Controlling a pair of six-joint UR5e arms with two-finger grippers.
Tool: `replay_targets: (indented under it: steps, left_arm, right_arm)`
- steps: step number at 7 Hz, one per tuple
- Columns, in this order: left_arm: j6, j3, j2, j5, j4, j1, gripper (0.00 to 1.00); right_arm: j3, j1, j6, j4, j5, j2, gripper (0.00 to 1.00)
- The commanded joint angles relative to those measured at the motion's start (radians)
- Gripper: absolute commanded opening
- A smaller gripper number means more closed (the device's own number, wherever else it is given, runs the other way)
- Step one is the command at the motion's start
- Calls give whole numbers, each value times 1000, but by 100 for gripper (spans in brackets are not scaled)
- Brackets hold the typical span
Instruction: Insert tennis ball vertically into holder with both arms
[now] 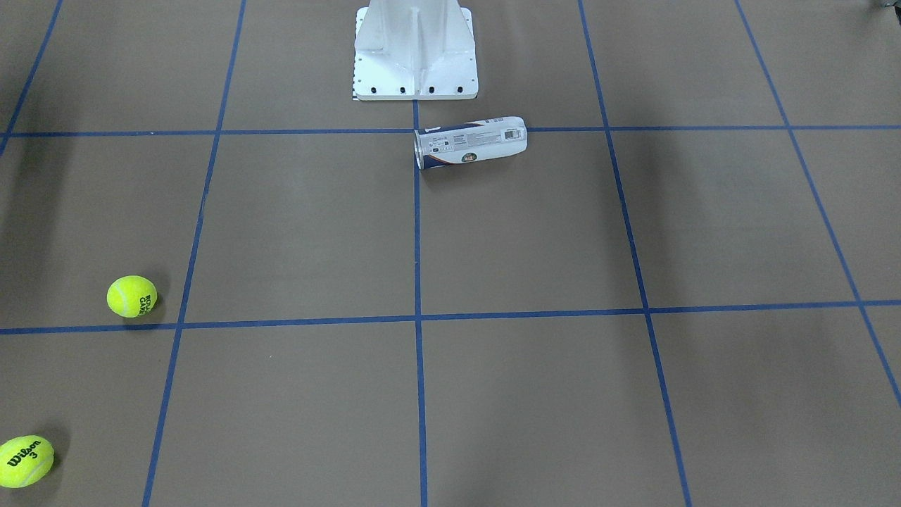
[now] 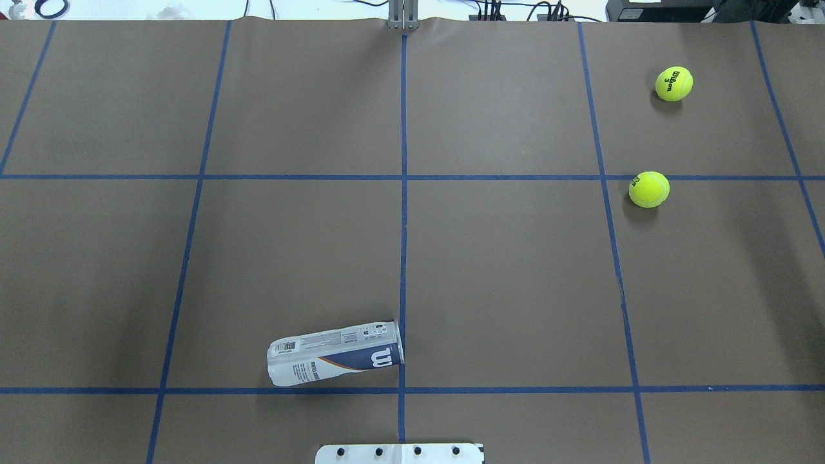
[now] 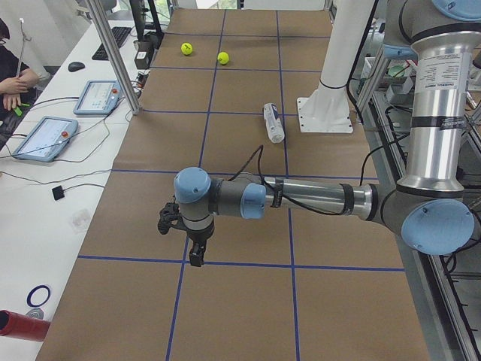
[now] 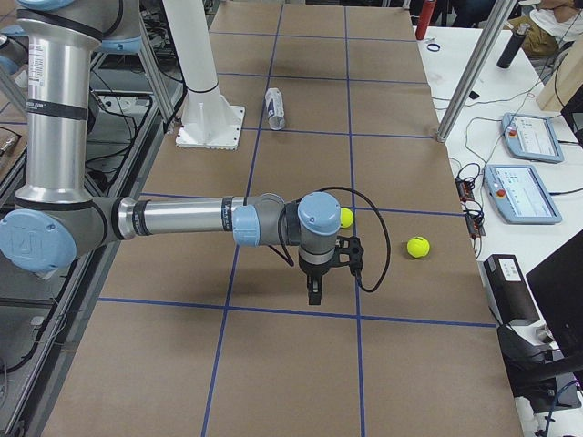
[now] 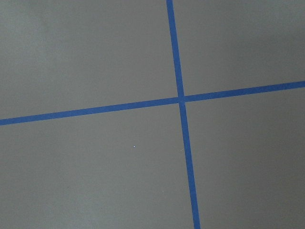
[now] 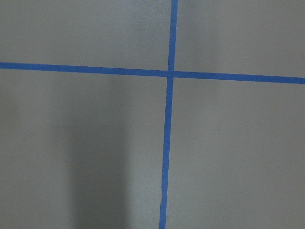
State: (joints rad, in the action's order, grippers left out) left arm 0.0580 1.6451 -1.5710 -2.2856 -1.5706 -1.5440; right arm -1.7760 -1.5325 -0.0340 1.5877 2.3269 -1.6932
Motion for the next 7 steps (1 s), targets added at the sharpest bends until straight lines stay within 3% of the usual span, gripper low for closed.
replay_targets:
  steps: [1,5,6,7]
  left_arm:
    - [0,-1,-1,0,-2,1,100]
    - [8,60,-27,-2,-21,1,100]
    - [0,85,-30,-3,-113,7,100]
    - [-18,96,-32,-93,-173,28,100]
  right_arm:
    - [-2,0,-1,-2,2,0,99]
    - [-7,-1,-1,-8,8,0,99]
    - [-7,0,-1,-9,11,0,99]
    - [-7,0,-1,-9,14,1,100]
